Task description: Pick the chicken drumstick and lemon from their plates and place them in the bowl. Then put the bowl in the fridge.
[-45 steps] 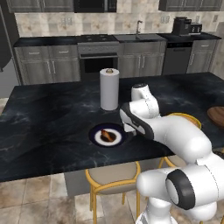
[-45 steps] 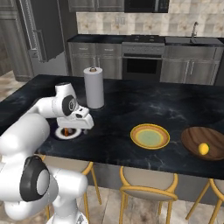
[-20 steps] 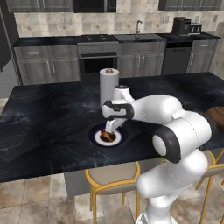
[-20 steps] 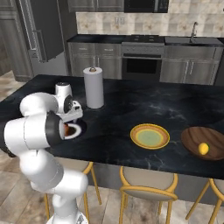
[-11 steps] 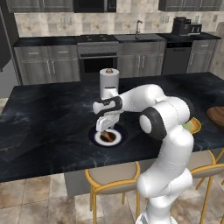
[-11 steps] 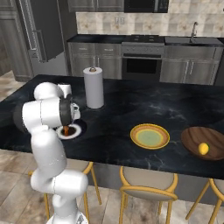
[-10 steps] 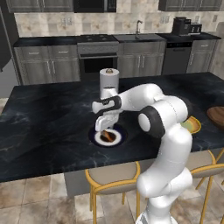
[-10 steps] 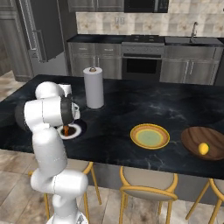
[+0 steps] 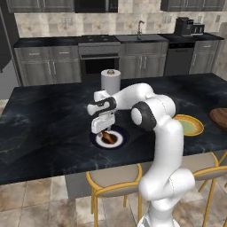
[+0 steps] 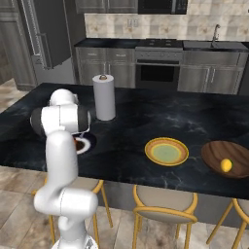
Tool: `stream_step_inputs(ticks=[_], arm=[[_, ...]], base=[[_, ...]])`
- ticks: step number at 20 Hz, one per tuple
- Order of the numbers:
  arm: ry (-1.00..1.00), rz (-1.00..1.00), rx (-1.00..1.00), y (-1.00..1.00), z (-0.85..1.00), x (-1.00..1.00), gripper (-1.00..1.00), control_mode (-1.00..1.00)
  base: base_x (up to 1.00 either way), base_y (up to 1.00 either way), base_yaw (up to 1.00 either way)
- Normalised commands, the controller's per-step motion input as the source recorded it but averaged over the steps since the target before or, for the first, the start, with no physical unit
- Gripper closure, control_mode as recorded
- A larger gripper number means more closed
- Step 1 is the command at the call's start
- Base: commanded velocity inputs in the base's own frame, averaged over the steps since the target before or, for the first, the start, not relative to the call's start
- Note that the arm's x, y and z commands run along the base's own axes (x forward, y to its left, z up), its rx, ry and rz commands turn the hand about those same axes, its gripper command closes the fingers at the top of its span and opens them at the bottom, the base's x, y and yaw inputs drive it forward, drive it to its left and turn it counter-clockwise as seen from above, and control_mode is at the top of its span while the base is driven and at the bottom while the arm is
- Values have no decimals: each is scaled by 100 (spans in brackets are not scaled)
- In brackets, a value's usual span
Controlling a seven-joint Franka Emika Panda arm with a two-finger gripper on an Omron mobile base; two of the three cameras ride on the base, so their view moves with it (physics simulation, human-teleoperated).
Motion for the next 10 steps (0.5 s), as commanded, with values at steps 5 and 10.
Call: stream_step_inputs(ticks=[5,10], arm=[[3,0,-13,0,-22,12,-100,-100],[9,0,-3,0,-13,-7,-100,-100]], base=[[0,0,0],[0,0,0]])
